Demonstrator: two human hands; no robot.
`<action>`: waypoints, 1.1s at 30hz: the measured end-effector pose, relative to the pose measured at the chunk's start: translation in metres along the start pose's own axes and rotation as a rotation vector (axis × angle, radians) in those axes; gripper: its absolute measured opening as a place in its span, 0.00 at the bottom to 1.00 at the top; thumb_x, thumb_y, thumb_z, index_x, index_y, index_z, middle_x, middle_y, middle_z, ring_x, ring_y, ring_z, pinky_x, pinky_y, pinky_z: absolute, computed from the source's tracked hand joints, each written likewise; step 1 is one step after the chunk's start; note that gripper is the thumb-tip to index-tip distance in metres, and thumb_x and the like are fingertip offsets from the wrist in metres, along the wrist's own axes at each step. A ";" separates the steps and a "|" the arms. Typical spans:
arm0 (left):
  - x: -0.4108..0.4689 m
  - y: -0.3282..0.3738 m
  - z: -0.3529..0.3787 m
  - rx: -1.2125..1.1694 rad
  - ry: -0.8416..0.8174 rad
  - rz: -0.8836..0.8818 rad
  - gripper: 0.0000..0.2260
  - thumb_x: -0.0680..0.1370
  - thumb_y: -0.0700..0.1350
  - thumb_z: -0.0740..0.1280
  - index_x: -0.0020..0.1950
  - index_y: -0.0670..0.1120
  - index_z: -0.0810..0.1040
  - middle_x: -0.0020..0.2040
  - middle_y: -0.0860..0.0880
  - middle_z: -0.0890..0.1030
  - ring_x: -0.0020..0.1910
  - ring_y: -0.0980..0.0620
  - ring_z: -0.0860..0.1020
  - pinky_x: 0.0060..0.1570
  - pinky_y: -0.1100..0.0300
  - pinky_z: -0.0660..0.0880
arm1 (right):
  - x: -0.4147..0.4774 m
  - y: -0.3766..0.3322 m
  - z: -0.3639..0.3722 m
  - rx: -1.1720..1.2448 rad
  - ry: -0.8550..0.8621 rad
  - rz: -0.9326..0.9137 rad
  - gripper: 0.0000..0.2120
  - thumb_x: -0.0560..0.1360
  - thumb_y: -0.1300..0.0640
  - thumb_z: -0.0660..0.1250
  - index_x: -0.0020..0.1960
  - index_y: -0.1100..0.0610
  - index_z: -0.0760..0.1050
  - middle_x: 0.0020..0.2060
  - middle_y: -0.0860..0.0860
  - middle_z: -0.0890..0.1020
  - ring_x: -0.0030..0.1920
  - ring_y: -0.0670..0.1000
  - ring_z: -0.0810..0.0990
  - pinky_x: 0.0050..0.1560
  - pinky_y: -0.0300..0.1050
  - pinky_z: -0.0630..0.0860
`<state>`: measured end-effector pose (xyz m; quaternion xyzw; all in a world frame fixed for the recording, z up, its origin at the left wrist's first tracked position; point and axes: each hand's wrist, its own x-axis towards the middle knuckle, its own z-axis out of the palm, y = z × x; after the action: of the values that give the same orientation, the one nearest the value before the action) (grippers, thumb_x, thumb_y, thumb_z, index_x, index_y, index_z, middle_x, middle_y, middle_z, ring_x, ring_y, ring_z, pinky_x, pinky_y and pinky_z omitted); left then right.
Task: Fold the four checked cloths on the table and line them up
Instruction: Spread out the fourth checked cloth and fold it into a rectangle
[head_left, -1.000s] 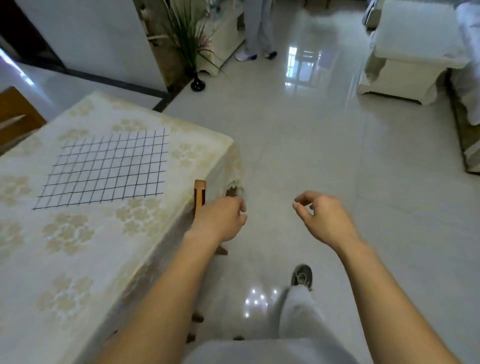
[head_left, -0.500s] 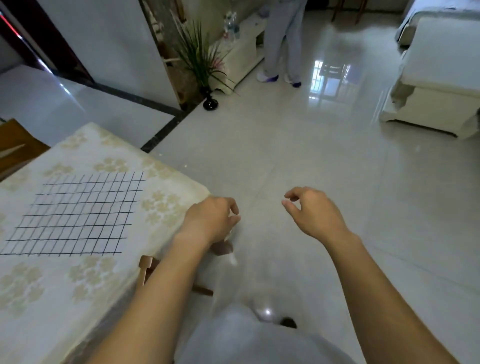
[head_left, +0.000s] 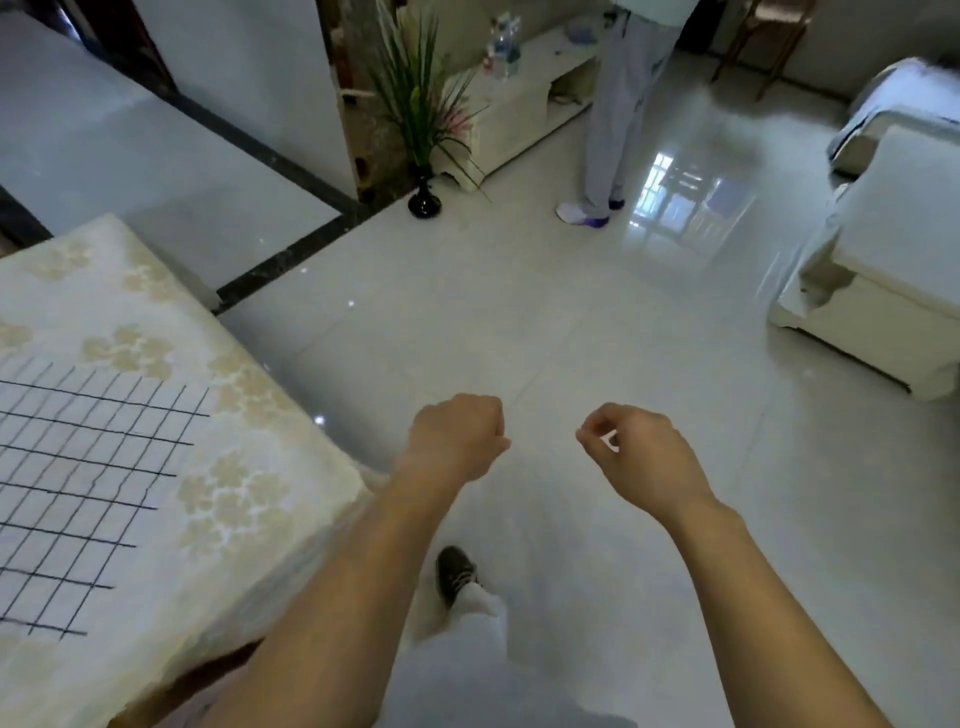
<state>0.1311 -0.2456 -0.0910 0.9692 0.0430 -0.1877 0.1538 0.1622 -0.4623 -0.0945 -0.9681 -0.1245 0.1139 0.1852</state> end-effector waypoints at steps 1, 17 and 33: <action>0.019 0.001 -0.013 -0.010 0.012 0.012 0.11 0.82 0.56 0.64 0.59 0.51 0.77 0.59 0.49 0.80 0.58 0.45 0.79 0.58 0.50 0.75 | 0.019 -0.001 -0.008 -0.026 -0.017 0.002 0.10 0.79 0.43 0.64 0.53 0.46 0.79 0.50 0.41 0.83 0.51 0.47 0.81 0.48 0.46 0.78; 0.178 -0.136 -0.130 -0.100 0.181 -0.317 0.10 0.80 0.56 0.66 0.58 0.53 0.76 0.55 0.52 0.80 0.54 0.49 0.79 0.55 0.50 0.78 | 0.307 -0.133 -0.007 -0.007 -0.178 -0.381 0.09 0.80 0.45 0.63 0.54 0.48 0.78 0.52 0.44 0.82 0.52 0.49 0.80 0.51 0.47 0.78; 0.217 -0.243 -0.212 -0.282 0.350 -1.041 0.12 0.81 0.57 0.63 0.61 0.53 0.75 0.57 0.49 0.81 0.54 0.46 0.80 0.55 0.51 0.78 | 0.523 -0.342 0.028 0.106 -0.448 -0.994 0.06 0.78 0.51 0.66 0.50 0.49 0.80 0.46 0.47 0.84 0.46 0.50 0.82 0.48 0.48 0.80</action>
<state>0.3722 0.0572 -0.0546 0.8068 0.5647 -0.0676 0.1597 0.5800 0.0032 -0.0789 -0.7340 -0.5975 0.2222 0.2342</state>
